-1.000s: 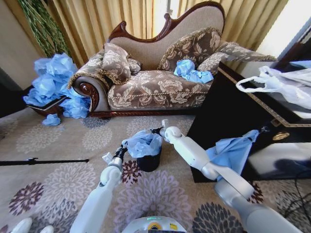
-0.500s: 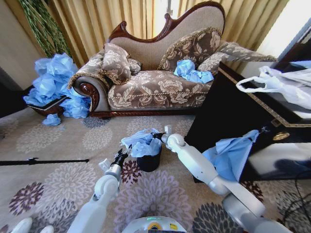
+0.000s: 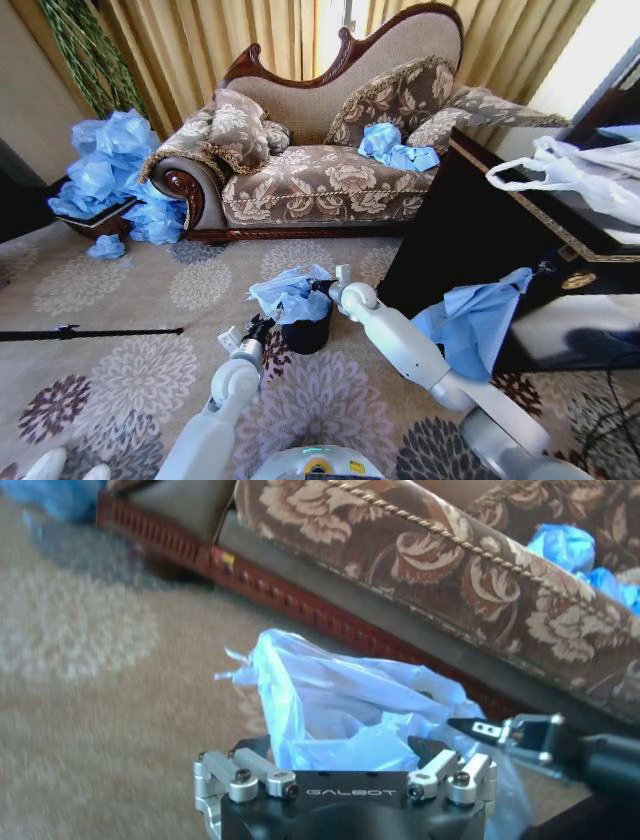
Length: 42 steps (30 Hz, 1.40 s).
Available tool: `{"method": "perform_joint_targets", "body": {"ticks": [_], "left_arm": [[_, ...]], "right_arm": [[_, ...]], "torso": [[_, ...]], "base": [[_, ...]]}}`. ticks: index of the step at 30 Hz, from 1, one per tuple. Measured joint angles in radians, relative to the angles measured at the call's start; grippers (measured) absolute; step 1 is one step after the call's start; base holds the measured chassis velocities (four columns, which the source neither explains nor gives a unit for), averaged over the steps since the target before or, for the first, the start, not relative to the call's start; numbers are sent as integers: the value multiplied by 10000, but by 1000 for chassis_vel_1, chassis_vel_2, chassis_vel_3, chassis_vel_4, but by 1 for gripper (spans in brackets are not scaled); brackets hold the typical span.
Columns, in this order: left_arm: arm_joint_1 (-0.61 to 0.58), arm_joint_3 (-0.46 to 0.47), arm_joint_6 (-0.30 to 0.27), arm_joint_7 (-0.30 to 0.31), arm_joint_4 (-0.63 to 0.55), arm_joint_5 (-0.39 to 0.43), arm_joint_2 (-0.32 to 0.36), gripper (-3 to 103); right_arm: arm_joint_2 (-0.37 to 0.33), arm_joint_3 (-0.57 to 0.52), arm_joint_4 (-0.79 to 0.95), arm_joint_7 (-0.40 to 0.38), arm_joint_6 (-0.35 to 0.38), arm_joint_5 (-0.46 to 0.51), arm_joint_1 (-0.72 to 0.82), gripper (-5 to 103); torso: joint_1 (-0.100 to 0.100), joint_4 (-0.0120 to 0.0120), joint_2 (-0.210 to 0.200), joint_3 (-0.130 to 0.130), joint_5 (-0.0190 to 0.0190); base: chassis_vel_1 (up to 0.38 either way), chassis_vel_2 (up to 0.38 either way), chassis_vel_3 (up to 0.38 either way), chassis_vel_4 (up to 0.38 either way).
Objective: Place a garbage bag over the trash bin.
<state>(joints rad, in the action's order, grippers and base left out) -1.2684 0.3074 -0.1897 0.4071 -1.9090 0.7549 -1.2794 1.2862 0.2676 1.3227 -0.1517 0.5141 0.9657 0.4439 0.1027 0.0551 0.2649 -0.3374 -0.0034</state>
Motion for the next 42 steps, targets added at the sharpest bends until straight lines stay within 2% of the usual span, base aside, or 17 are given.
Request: {"method": "perform_joint_targets", "body": {"ticks": [2,4,5,7,11,13,14,17,19,21,23,24,26,29,36,39,42], "left_arm": [[32,-26,57,-45,98,-178,-4,94],[232,-101,249,-273,580,-871,-90,86],[232,-101,249,-273,580,-871,-90,86],[347,-134,312,-388,858,-1110,-136,75],[369,-136,354,-507,997,-1268,-147,64],[279,-118,382,-614,1000,-1354,-131,53],[279,-118,382,-614,1000,-1354,-131,53],[206,-95,461,-711,1054,-1421,-135,37],[201,-96,475,-752,1068,-1427,-138,37],[236,-98,505,-811,1124,-1426,-153,21],[250,-98,520,-831,1150,-1427,-160,21],[262,-100,558,-877,1183,-1432,-166,10],[259,-101,569,-899,1184,-1436,-166,10],[96,-106,695,-1045,1095,-1492,-166,0],[-343,-87,885,-1430,518,-1588,-105,0],[-698,-70,1054,-1831,89,-1708,2,0],[-1312,-57,1313,-2644,-332,-2155,106,0]], "right_arm": [[-3,0,-8,0,-14,-1,2,0],[-5,0,-46,0,-39,-7,2,0],[-5,0,-46,0,-39,-7,2,0],[-16,8,-61,8,-46,-6,-6,0],[-17,8,-131,13,-82,-8,-33,0],[-6,6,-228,22,-153,-36,-54,0],[-6,6,-228,22,-153,-36,-54,0],[0,10,-246,27,-209,-51,-53,0],[0,19,-248,27,-223,-54,-49,0],[-17,30,-248,13,-256,-58,-49,0],[-31,33,-247,3,-264,-58,-48,0],[-69,33,-229,-29,-279,-57,-49,0],[-87,34,-221,-39,-283,-57,-48,0],[-267,47,-75,-87,-325,-50,-20,0],[-449,133,286,-165,-334,-18,3,0],[-477,176,445,-229,-335,1,1,0],[-550,196,591,-267,-332,30,-24,0]], "torso": [[0,0,0,0,-1],[1,2,0,0,-1],[1,2,0,0,-1],[0,2,0,0,-1],[1,1,0,-1,-1],[0,2,0,-1,-1],[0,2,0,-1,-1],[0,1,0,-1,-1],[1,1,0,-1,-2],[0,1,0,0,-1],[0,1,0,-1,-2],[0,1,0,-1,-1],[1,1,0,-1,-1],[1,2,0,-1,-1],[1,2,0,0,-1],[0,1,0,0,0],[0,2,0,0,-1]], "base": [[0,0,0,0],[0,0,0,0],[0,0,0,0],[0,0,0,0],[0,0,0,0],[0,0,0,0],[0,0,0,0],[0,0,0,0],[0,0,0,0],[0,0,0,0],[0,0,0,0],[0,0,0,0],[0,0,0,0],[0,0,0,0],[0,0,0,0],[0,0,0,0],[0,0,0,0]]}}
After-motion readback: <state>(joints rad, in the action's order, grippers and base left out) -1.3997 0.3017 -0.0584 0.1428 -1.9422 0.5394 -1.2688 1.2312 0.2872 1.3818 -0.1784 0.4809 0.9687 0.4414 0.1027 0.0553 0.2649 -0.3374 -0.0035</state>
